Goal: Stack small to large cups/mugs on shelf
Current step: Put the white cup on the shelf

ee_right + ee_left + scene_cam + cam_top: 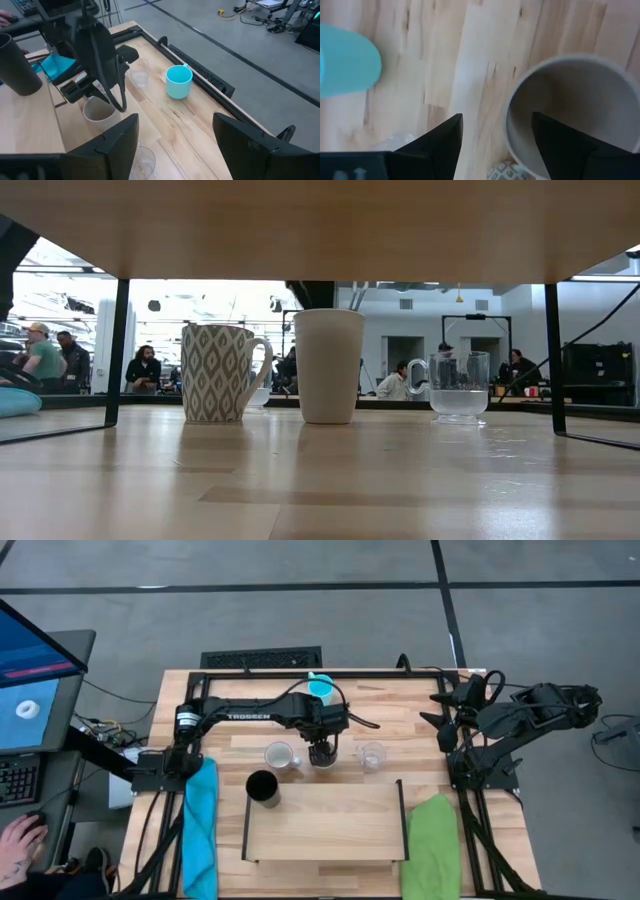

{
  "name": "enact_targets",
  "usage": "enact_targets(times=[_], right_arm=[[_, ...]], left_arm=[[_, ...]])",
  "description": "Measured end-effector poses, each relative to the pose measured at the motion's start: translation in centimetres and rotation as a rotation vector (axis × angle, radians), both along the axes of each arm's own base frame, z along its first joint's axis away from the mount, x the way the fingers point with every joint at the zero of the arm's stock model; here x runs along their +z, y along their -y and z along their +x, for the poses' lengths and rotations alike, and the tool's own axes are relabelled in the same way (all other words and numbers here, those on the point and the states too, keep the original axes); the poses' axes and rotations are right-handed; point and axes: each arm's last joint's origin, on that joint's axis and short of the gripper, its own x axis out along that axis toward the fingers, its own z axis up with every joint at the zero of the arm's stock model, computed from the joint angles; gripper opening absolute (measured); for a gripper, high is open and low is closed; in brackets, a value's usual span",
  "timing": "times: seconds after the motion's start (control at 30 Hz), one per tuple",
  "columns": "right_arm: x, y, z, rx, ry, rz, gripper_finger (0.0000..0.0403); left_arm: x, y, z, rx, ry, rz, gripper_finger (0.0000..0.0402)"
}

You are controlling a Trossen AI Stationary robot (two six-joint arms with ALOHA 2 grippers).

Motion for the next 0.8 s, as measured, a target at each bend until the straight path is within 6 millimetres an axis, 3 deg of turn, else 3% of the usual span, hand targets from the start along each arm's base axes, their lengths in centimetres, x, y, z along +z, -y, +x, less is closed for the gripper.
enact_targets(times=[0.23, 0.37, 0.57, 0.67, 0.8], right_arm=[[0.0, 0.0, 0.0, 0.000, -0.001, 0.000, 0.0279], [0.0, 0.0, 0.0, 0.000, -0.003, -0.002, 0.0279], [0.0, 0.0, 0.0, 0.002, -0.005, 0.000, 0.0279], [0.0, 0.0, -0.1, 0.003, -0.006, -0.001, 0.0279], [-0.1, 0.0, -0.1, 0.003, -0.008, -0.001, 0.0279]], left_arm=[[-0.7, 0.0, 0.1, -0.009, 0.002, -0.001, 0.0197], [-0.7, -0.1, 0.1, -0.017, 0.002, -0.007, 0.0145], [-2.7, -0.7, 0.6, -0.016, -0.044, -0.085, 0.0055], [-2.7, -0.7, 0.6, -0.017, -0.043, -0.091, 0.0016], [-1.8, -1.1, 0.6, 0.015, -0.008, -0.058, 0.0006]])
